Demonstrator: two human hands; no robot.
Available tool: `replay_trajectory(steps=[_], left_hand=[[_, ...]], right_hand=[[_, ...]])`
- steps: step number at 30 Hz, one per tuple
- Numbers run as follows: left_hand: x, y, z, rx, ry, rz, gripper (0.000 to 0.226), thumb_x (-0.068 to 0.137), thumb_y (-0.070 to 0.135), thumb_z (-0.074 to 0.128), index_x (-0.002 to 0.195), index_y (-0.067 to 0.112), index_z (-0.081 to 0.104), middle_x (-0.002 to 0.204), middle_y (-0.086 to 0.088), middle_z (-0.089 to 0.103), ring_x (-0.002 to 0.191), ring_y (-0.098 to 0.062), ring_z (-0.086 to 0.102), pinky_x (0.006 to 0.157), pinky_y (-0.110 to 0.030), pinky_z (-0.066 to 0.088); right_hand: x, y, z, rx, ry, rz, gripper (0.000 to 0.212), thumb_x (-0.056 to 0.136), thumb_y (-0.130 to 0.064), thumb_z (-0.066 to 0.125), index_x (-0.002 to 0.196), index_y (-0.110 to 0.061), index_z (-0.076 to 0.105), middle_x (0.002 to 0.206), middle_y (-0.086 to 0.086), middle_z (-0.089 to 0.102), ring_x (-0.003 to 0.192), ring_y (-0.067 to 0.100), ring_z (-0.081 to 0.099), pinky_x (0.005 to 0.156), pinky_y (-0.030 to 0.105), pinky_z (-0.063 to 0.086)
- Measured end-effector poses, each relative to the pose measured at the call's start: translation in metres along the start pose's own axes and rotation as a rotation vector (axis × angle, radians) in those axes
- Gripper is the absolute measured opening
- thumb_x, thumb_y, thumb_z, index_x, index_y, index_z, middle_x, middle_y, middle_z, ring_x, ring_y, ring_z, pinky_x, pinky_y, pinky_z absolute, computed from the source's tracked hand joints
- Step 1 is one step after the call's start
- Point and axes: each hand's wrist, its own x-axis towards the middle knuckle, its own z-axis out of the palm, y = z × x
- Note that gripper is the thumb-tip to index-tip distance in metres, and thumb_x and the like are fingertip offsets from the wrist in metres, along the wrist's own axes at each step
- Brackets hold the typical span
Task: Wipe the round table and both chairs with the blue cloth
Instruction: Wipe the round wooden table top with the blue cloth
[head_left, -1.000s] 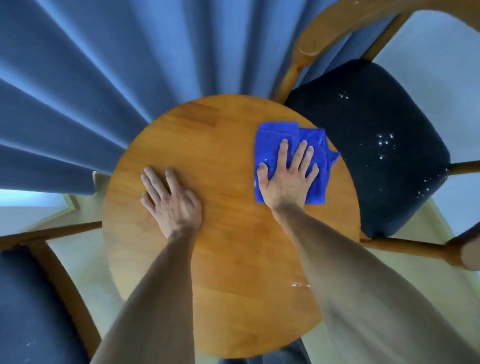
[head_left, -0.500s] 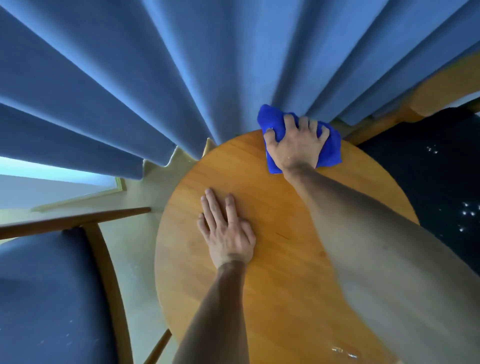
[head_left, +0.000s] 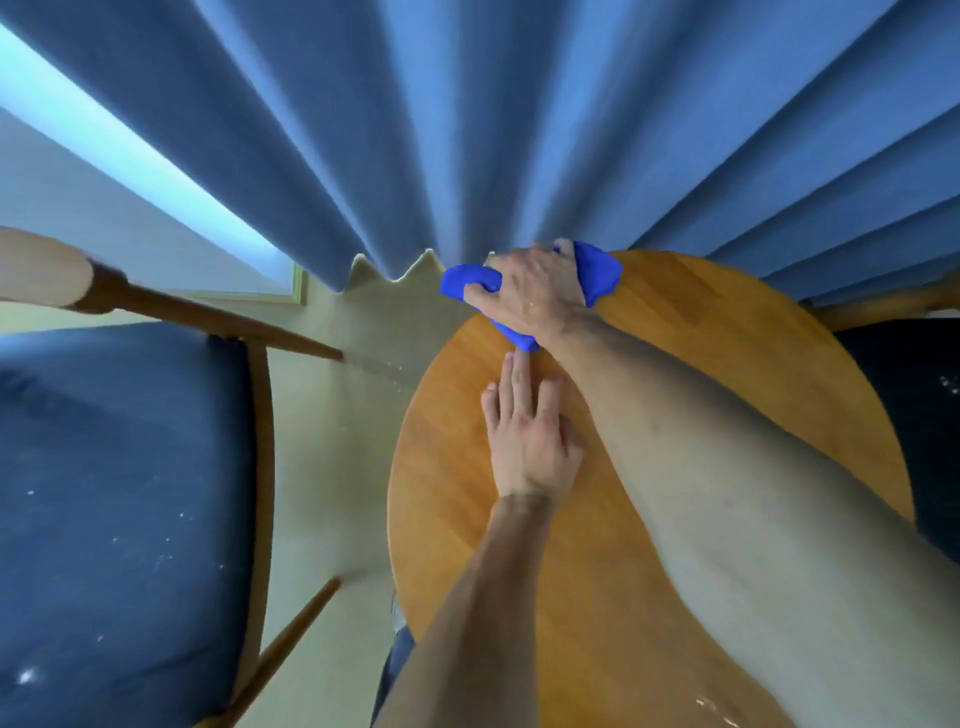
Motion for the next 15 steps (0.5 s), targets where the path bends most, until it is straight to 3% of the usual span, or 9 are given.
replay_trajectory(steps=[4,7,10,13,15], left_hand=[[-0.026,-0.071,-0.028,0.127,0.103,-0.278,0.045,0.081,0.022,0.053,0.124,0.01,0.057,0.151,-0.02,0.036,0.14,-0.035,0.033,0.111,-0.05,0.025],[-0.034,-0.12,-0.053,0.167,0.113,-0.463,0.045,0.091,0.021,0.04,0.134,0.011,0.048,0.144,-0.017,0.046,0.131,-0.032,0.043,0.107,-0.045,0.031],[-0.043,-0.15,-0.072,0.057,0.137,-0.611,0.038,0.097,0.017,0.035,0.132,0.012,0.049,0.125,-0.012,0.058,0.11,-0.032,0.056,0.092,-0.043,0.042],[-0.054,-0.169,-0.091,-0.083,0.308,-0.956,0.038,0.097,0.013,0.031,0.131,0.01,0.048,0.124,-0.014,0.057,0.106,-0.036,0.058,0.089,-0.045,0.045],[-0.06,-0.181,-0.098,-0.146,0.351,-1.093,0.039,0.097,0.011,0.03,0.132,0.009,0.046,0.126,-0.015,0.055,0.108,-0.038,0.057,0.09,-0.045,0.045]], right_hand=[[-0.02,-0.021,0.006,-0.038,0.011,-0.014,0.05,0.088,-0.06,0.033,0.089,-0.024,0.068,0.092,0.003,0.068,0.099,0.027,0.054,0.099,0.043,0.031],[-0.038,-0.053,0.01,-0.018,-0.018,-0.101,0.052,0.092,-0.058,0.03,0.085,-0.024,0.069,0.094,0.002,0.069,0.102,0.025,0.053,0.104,0.043,0.027],[-0.068,-0.094,0.018,-0.035,-0.051,-0.221,0.052,0.094,-0.054,0.028,0.082,-0.025,0.07,0.089,0.001,0.068,0.101,0.023,0.053,0.108,0.043,0.025],[-0.098,-0.122,0.024,-0.062,-0.085,-0.308,0.05,0.092,-0.052,0.031,0.084,-0.024,0.071,0.09,0.0,0.067,0.1,0.021,0.052,0.113,0.043,0.022],[-0.112,-0.127,0.027,-0.048,-0.08,-0.34,0.048,0.092,-0.051,0.035,0.087,-0.021,0.072,0.094,0.001,0.067,0.103,0.022,0.051,0.115,0.044,0.019]])
